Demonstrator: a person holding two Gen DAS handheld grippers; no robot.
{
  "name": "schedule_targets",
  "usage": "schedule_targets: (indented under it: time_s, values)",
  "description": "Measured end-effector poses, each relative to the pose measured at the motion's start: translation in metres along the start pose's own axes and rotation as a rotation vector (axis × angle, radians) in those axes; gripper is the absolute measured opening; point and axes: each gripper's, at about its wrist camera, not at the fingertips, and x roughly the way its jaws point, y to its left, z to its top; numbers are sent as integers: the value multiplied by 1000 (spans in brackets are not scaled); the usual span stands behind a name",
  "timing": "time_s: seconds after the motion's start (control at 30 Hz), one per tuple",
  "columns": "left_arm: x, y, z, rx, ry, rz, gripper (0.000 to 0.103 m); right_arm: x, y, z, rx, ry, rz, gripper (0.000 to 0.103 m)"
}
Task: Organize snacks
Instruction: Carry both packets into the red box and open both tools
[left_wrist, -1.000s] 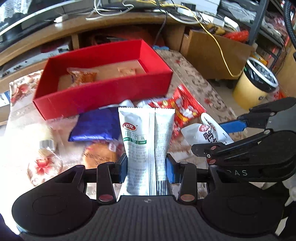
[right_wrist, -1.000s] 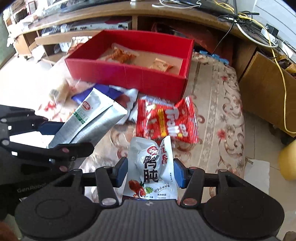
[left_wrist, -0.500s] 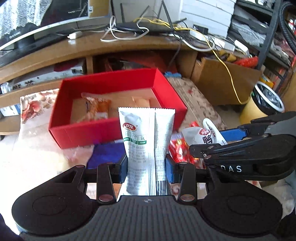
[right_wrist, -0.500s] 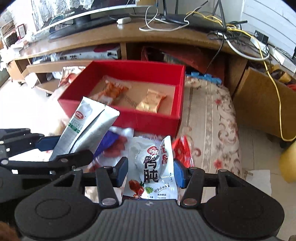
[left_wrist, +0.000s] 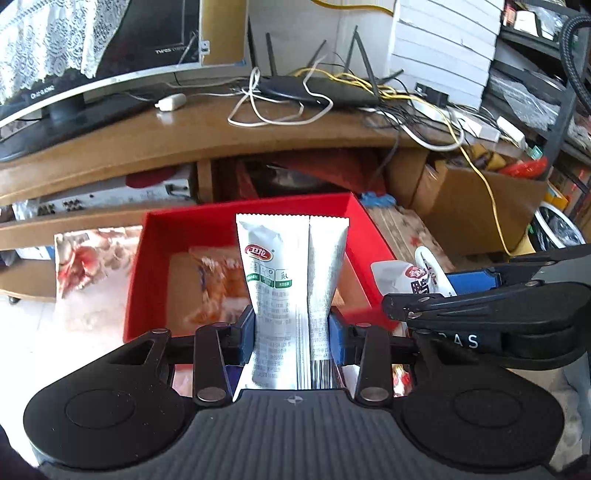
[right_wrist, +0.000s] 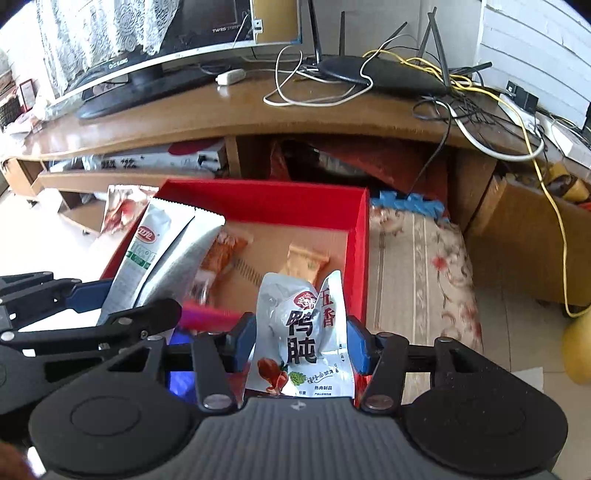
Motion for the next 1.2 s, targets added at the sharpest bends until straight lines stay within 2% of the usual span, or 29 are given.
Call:
schedule_targets:
  time_s: [0.5, 1.2]
  values:
    - [50, 24, 32, -27, 14, 58, 45, 59, -2, 44, 15, 8, 6, 49]
    - [88, 31, 25, -36, 78, 104, 45, 106, -5, 41, 3, 60, 4, 49]
